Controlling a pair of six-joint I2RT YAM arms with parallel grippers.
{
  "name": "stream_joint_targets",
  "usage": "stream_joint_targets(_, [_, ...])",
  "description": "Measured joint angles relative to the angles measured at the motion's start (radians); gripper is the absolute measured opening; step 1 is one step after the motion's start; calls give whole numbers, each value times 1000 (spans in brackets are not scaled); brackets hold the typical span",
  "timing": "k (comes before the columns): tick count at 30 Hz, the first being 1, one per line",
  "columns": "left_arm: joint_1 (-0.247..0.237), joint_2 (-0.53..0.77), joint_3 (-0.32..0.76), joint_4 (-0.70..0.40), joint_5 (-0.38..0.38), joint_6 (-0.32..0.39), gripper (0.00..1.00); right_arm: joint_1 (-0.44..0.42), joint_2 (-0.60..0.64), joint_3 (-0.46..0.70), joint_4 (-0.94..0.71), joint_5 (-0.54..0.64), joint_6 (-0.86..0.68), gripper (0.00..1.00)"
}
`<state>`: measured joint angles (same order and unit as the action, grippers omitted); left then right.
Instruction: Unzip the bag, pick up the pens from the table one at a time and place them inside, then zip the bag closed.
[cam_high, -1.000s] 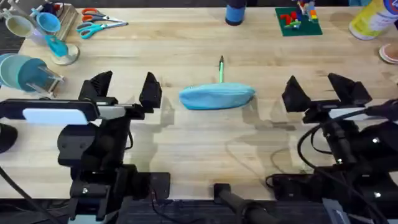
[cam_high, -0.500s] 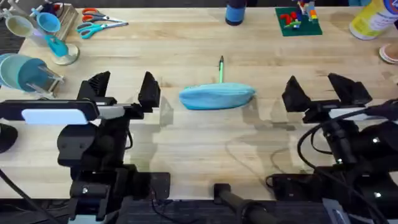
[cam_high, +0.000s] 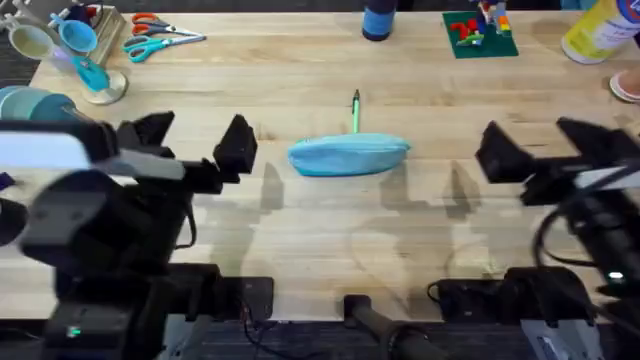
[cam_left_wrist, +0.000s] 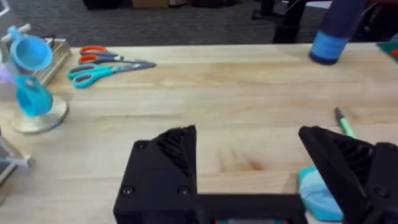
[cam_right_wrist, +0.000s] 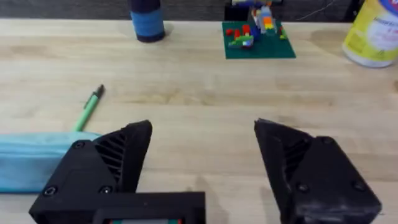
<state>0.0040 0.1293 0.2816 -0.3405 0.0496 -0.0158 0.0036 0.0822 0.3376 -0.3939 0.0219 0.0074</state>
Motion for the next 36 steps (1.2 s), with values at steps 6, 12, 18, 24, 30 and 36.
stream_joint_targets(6, [0, 222, 176, 0, 82, -1, 993, 0, 197, 218, -51, 0, 0, 996])
stream_joint_targets(12, [0, 470, 373, -66, 180, -4, 993, 0, 456, 441, -131, -29, 0, 996])
stream_joint_targets(18, [0, 689, 587, -264, 230, -7, 992, 0, 670, 614, -277, -93, 0, 996])
stream_joint_targets(24, [0, 857, 747, -453, 250, -8, 993, 0, 797, 730, -424, -131, 1, 996])
stream_joint_targets(30, [0, 977, 836, -539, 259, -8, 993, 0, 873, 793, -502, -149, 1, 995])
stream_joint_targets(36, [0, 1022, 851, -545, 284, -8, 993, 0, 889, 793, -503, -171, 4, 996])
